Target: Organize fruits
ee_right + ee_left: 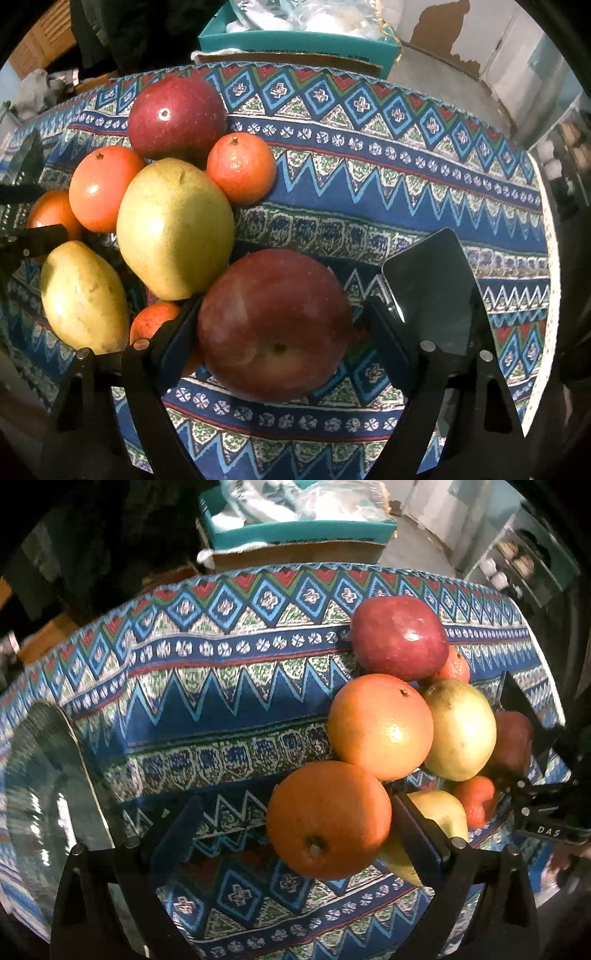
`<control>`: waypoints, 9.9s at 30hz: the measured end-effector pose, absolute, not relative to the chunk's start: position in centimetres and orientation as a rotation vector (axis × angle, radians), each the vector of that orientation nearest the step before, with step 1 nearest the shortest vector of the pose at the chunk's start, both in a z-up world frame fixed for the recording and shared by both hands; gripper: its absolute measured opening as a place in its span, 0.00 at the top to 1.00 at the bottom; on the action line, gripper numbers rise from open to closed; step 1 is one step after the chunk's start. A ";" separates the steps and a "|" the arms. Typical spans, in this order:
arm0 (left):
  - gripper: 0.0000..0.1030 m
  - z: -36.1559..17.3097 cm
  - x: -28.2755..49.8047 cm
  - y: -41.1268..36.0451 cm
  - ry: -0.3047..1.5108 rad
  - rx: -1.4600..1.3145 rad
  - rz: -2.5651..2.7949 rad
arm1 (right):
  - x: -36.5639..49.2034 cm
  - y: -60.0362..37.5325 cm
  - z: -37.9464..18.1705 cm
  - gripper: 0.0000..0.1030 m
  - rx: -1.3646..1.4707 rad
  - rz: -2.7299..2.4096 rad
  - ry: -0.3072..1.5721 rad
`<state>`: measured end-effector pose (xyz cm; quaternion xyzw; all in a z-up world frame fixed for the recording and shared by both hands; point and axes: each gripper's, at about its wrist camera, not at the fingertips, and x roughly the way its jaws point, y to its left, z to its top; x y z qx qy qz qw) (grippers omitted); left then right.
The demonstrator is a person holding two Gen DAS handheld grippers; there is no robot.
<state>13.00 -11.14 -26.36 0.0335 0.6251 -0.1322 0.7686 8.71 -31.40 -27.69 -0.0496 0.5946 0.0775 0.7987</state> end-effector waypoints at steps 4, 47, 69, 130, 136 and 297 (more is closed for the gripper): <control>0.07 -26.6 12.9 -10.5 1.364 0.015 -0.301 | 8.7 -31.5 -27.8 0.27 -0.066 0.191 1.287; 0.37 -17.7 8.7 -10.4 1.047 0.157 -0.316 | 6.1 -30.5 -17.7 0.27 -0.112 0.153 0.989; 0.37 -10.5 5.2 -9.0 0.874 0.132 -0.336 | 3.8 -28.0 -10.4 0.27 -0.101 0.218 0.774; 0.37 -16.3 3.8 11.4 0.968 -0.064 0.024 | 10.3 -3.3 -14.8 0.27 -0.195 0.567 0.952; 0.37 -18.9 4.1 12.4 1.046 -0.094 0.029 | 10.9 -1.6 -16.9 0.27 -0.205 0.579 1.019; 0.05 -20.7 5.3 -12.5 1.110 0.223 -0.316 | 3.8 -28.0 -23.1 0.20 -0.079 0.206 1.145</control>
